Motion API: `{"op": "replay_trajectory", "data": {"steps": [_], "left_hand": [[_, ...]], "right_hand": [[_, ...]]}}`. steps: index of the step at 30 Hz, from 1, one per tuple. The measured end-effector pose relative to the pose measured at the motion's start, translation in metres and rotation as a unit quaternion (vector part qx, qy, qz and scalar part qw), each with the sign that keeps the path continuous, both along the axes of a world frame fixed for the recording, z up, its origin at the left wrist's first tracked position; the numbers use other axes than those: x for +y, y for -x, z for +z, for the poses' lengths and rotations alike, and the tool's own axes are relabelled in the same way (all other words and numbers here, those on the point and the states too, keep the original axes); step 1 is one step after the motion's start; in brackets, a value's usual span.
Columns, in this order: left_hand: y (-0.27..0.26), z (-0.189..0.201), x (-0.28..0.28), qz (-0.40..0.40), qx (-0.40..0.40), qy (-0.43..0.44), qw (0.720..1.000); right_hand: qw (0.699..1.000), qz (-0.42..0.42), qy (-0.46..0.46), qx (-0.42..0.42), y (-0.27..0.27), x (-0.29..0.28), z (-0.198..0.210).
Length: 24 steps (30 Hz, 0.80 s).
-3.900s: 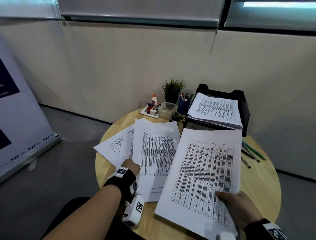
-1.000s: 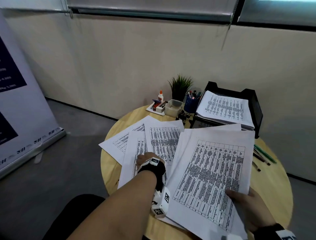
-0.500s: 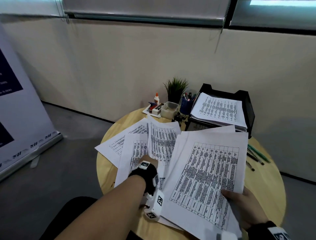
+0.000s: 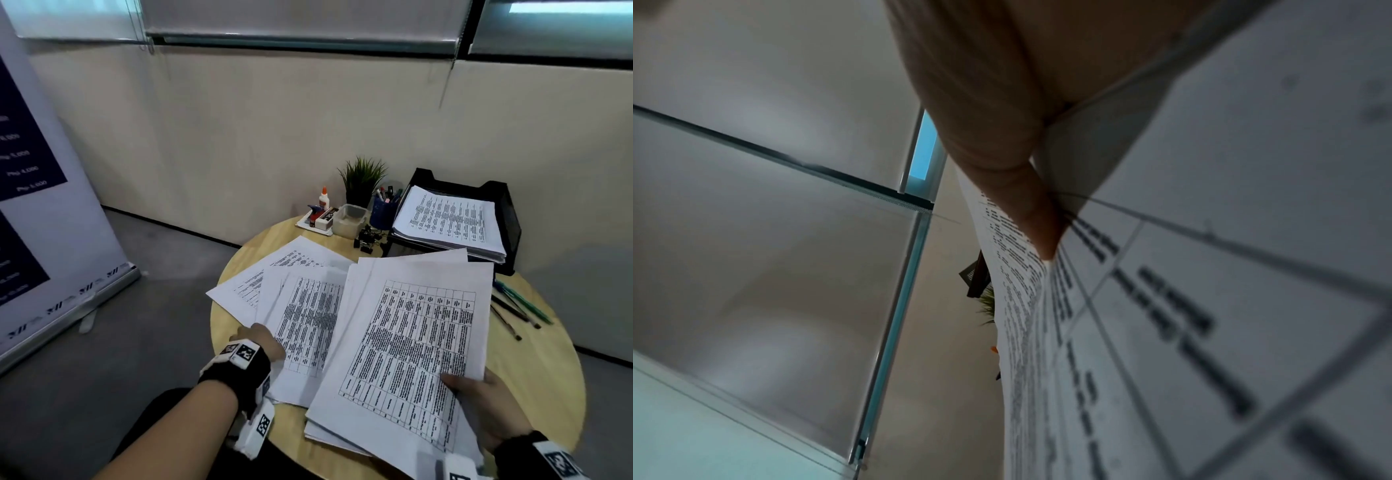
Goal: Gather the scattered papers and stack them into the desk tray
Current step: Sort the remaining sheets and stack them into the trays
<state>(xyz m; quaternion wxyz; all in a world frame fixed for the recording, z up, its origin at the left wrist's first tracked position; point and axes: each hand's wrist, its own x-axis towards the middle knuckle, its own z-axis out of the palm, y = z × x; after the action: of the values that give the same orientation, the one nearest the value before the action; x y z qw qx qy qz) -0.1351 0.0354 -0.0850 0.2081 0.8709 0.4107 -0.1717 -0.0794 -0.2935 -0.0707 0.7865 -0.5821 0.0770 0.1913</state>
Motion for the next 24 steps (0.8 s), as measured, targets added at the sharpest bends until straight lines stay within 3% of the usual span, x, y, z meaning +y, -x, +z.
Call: {"op": "replay_trajectory", "data": {"steps": [4, 9, 20, 24], "left_hand": [[-0.008, -0.001, -0.007, -0.007, -0.008, -0.057, 0.998], [-0.013, -0.003, 0.000, -0.015, -0.026, 0.002, 1.000], [-0.026, 0.007, 0.035, -0.054, -0.206, 0.017, 0.977], [-0.041, 0.018, 0.066, -0.049, -0.209, -0.016, 0.977]], "right_hand": [[0.999, -0.006, 0.030, 0.009, 0.003, 0.002, -0.006], [0.999, -0.008, 0.044, 0.012, 0.005, 0.002, -0.003], [0.999, 0.018, 0.032, 0.020, -0.003, 0.000, -0.004], [0.997, 0.011, 0.074, 0.011, -0.009, 0.003, -0.010]]}}
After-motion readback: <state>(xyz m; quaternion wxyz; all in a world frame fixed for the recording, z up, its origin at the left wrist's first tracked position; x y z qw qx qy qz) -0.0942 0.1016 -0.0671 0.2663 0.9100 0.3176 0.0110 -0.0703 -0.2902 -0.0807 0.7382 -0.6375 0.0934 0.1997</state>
